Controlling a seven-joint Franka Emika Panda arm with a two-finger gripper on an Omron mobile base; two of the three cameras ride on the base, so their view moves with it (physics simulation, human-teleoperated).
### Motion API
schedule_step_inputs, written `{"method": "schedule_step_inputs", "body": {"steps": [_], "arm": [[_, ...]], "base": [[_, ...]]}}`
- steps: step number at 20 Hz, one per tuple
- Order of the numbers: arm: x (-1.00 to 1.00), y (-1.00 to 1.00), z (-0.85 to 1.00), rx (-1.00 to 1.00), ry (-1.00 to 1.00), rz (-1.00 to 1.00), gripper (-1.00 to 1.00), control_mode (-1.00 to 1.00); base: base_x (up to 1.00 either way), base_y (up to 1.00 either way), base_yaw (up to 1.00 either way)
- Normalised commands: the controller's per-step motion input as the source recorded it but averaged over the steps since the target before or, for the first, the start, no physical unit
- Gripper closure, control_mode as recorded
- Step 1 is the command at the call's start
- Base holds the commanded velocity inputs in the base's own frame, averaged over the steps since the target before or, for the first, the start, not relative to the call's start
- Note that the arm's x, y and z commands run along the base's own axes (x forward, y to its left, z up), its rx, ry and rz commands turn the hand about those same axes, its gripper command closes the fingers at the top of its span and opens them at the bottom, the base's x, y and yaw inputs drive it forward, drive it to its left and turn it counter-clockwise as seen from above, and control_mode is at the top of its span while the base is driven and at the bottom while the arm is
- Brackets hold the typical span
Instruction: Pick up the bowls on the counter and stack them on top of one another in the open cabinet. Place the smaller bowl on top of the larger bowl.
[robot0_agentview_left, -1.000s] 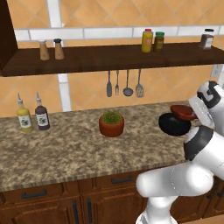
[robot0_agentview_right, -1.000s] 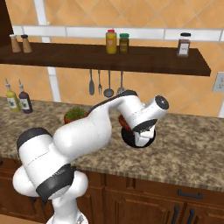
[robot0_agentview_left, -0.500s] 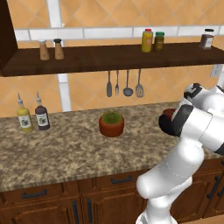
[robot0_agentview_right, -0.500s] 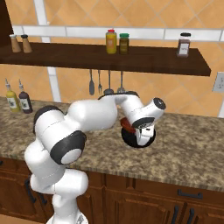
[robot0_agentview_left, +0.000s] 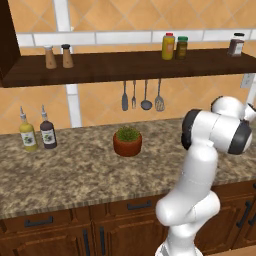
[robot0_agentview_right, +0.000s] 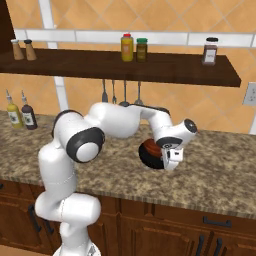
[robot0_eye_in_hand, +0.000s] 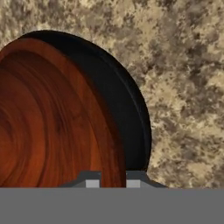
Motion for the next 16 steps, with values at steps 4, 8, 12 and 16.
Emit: {"method": "schedule_step_inputs", "body": {"steps": [4,8,12,16], "arm": [[0.19,0.0,-0.37,-0.01,0.04,0.0,1.0,-1.0],[0.32,0.0,-0.36,-0.02,0.07,0.0,1.0,-1.0],[0.35,0.03,-0.09,-0.02,0.06,0.0,1.0,-1.0],[0.07,0.11,0.0,-0.03,-0.01,0.0,-1.0,-1.0]], "base": [[0.0,0.0,0.0],[0.0,0.0,0.0],[0.0,0.0,0.0],[0.0,0.0,0.0]]}}
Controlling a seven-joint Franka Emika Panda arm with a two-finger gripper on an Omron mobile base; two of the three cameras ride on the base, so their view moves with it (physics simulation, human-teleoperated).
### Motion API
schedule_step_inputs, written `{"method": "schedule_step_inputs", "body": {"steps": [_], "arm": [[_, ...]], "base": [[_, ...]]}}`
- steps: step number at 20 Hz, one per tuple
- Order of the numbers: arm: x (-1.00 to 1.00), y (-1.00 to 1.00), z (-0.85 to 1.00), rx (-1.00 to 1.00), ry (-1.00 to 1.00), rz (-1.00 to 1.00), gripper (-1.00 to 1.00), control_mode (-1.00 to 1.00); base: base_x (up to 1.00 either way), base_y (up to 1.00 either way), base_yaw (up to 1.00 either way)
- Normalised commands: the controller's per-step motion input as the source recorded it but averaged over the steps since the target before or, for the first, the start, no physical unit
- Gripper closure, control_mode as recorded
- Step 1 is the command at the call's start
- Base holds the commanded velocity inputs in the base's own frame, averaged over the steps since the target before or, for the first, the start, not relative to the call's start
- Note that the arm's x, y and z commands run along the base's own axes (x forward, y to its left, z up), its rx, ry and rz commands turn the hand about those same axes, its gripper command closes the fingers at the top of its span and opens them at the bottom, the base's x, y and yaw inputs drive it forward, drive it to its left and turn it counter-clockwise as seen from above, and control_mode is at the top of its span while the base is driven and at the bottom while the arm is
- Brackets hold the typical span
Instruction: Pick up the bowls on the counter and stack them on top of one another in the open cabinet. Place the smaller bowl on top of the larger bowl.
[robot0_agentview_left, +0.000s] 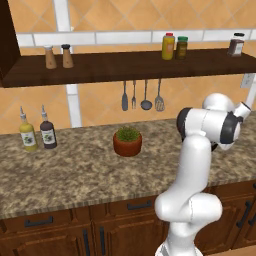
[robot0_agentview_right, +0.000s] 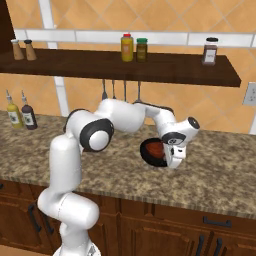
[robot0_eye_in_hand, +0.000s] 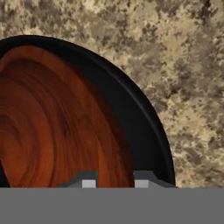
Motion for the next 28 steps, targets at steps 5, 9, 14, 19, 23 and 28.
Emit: {"method": "schedule_step_inputs", "body": {"steps": [5,9,14,19,23,28], "arm": [[0.0,0.08,0.12,-0.03,-0.01,0.0,-1.0,-1.0],[0.0,0.0,0.35,0.0,0.0,0.04,-1.0,-1.0],[0.0,-0.17,0.36,0.0,0.01,0.06,-1.0,-1.0],[-0.15,-0.63,0.02,0.0,0.0,0.05,-1.0,-1.0],[-0.01,-0.42,-0.29,0.0,0.0,0.08,-1.0,-1.0],[0.0,0.0,-0.4,-0.06,0.0,0.13,-1.0,-1.0]], "base": [[0.0,0.0,0.0],[0.0,0.0,0.0],[0.0,0.0,0.0],[0.0,0.0,0.0],[0.0,0.0,0.0],[0.0,0.0,0.0]]}}
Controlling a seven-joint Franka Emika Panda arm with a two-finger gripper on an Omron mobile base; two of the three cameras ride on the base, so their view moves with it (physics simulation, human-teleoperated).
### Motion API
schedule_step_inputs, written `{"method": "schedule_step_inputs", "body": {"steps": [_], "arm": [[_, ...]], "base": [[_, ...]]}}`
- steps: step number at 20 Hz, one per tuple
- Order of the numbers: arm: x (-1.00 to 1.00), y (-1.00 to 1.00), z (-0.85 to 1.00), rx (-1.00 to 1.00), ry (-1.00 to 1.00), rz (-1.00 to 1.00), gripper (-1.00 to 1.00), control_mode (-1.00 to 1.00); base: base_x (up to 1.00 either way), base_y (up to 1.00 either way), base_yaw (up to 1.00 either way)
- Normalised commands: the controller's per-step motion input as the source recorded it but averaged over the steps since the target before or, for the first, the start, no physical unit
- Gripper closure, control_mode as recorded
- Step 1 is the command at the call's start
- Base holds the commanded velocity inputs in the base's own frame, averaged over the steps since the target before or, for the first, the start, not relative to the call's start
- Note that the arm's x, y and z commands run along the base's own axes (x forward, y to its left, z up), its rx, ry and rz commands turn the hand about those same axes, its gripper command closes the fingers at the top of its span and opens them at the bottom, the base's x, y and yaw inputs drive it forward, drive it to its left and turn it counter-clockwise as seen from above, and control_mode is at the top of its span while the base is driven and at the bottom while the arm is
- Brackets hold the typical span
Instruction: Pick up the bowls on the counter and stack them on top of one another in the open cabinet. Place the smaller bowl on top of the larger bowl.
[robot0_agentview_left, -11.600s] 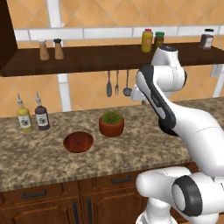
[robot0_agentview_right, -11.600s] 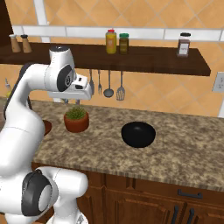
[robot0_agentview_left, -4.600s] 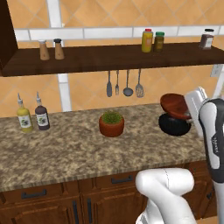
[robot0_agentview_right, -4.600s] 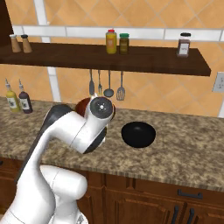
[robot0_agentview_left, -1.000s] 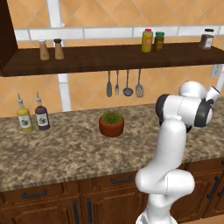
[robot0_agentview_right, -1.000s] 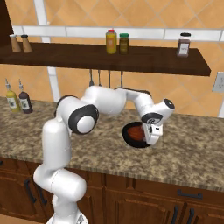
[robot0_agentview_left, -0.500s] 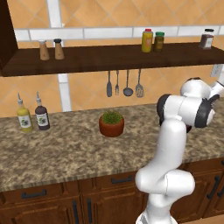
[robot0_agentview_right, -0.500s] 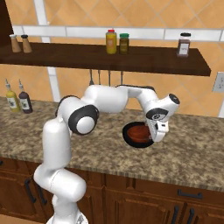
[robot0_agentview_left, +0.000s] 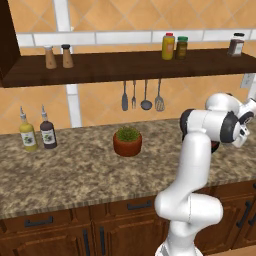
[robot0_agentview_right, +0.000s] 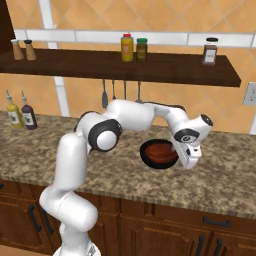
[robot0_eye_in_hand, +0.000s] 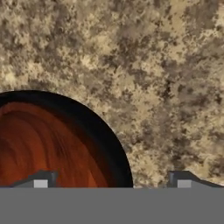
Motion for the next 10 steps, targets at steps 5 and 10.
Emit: {"method": "schedule_step_inputs", "body": {"steps": [5,10], "arm": [[0.0,0.18,-0.16,-0.09,0.01,0.1,-1.0,-1.0],[0.0,0.12,-0.16,-0.08,-0.02,0.07,-1.0,-1.0]], "base": [[0.0,0.0,0.0],[0.0,0.0,0.0]]}}
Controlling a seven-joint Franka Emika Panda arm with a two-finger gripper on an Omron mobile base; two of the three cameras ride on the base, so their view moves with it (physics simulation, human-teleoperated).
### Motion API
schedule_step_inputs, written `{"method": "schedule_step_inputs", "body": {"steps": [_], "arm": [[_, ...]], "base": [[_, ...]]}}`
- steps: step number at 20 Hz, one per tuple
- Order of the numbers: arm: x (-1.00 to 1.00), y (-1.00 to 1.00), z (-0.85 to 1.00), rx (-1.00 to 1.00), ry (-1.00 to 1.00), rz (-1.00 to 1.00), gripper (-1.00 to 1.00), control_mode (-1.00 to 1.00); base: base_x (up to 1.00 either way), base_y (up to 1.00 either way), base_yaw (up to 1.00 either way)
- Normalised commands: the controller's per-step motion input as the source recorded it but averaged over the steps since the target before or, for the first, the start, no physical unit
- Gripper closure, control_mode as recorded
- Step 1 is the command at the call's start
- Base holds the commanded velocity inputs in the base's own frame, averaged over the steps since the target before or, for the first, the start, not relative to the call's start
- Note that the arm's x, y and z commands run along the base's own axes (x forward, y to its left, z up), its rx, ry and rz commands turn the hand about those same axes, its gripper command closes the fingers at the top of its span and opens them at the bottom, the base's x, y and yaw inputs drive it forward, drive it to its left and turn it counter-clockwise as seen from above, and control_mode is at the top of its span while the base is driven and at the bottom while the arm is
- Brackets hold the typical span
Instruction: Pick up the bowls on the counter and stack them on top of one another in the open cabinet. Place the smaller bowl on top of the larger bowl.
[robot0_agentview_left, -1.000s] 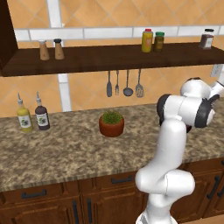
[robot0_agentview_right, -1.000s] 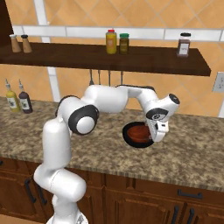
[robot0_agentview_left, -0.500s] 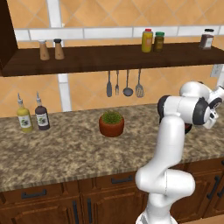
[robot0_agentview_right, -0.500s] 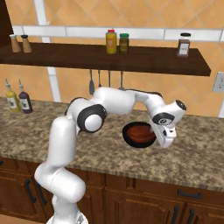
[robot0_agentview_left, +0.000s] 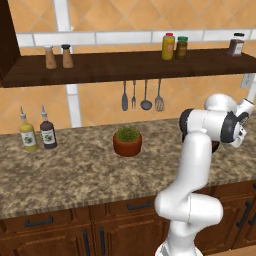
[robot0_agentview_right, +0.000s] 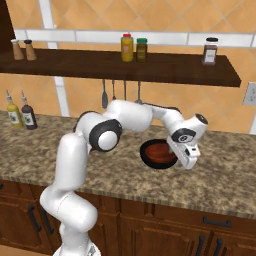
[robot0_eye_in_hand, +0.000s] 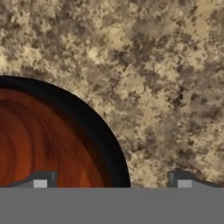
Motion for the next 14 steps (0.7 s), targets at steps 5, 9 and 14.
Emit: {"method": "schedule_step_inputs", "body": {"steps": [5,9,14], "arm": [[0.0,0.13,-0.29,-0.02,-0.06,0.0,-1.0,-1.0],[0.0,0.42,-0.21,-0.02,-0.03,0.0,1.0,-1.0],[-0.02,0.49,-0.02,-0.07,-0.01,0.0,1.0,-1.0]], "base": [[0.0,0.0,0.0],[0.0,0.0,0.0],[0.0,0.0,0.0]]}}
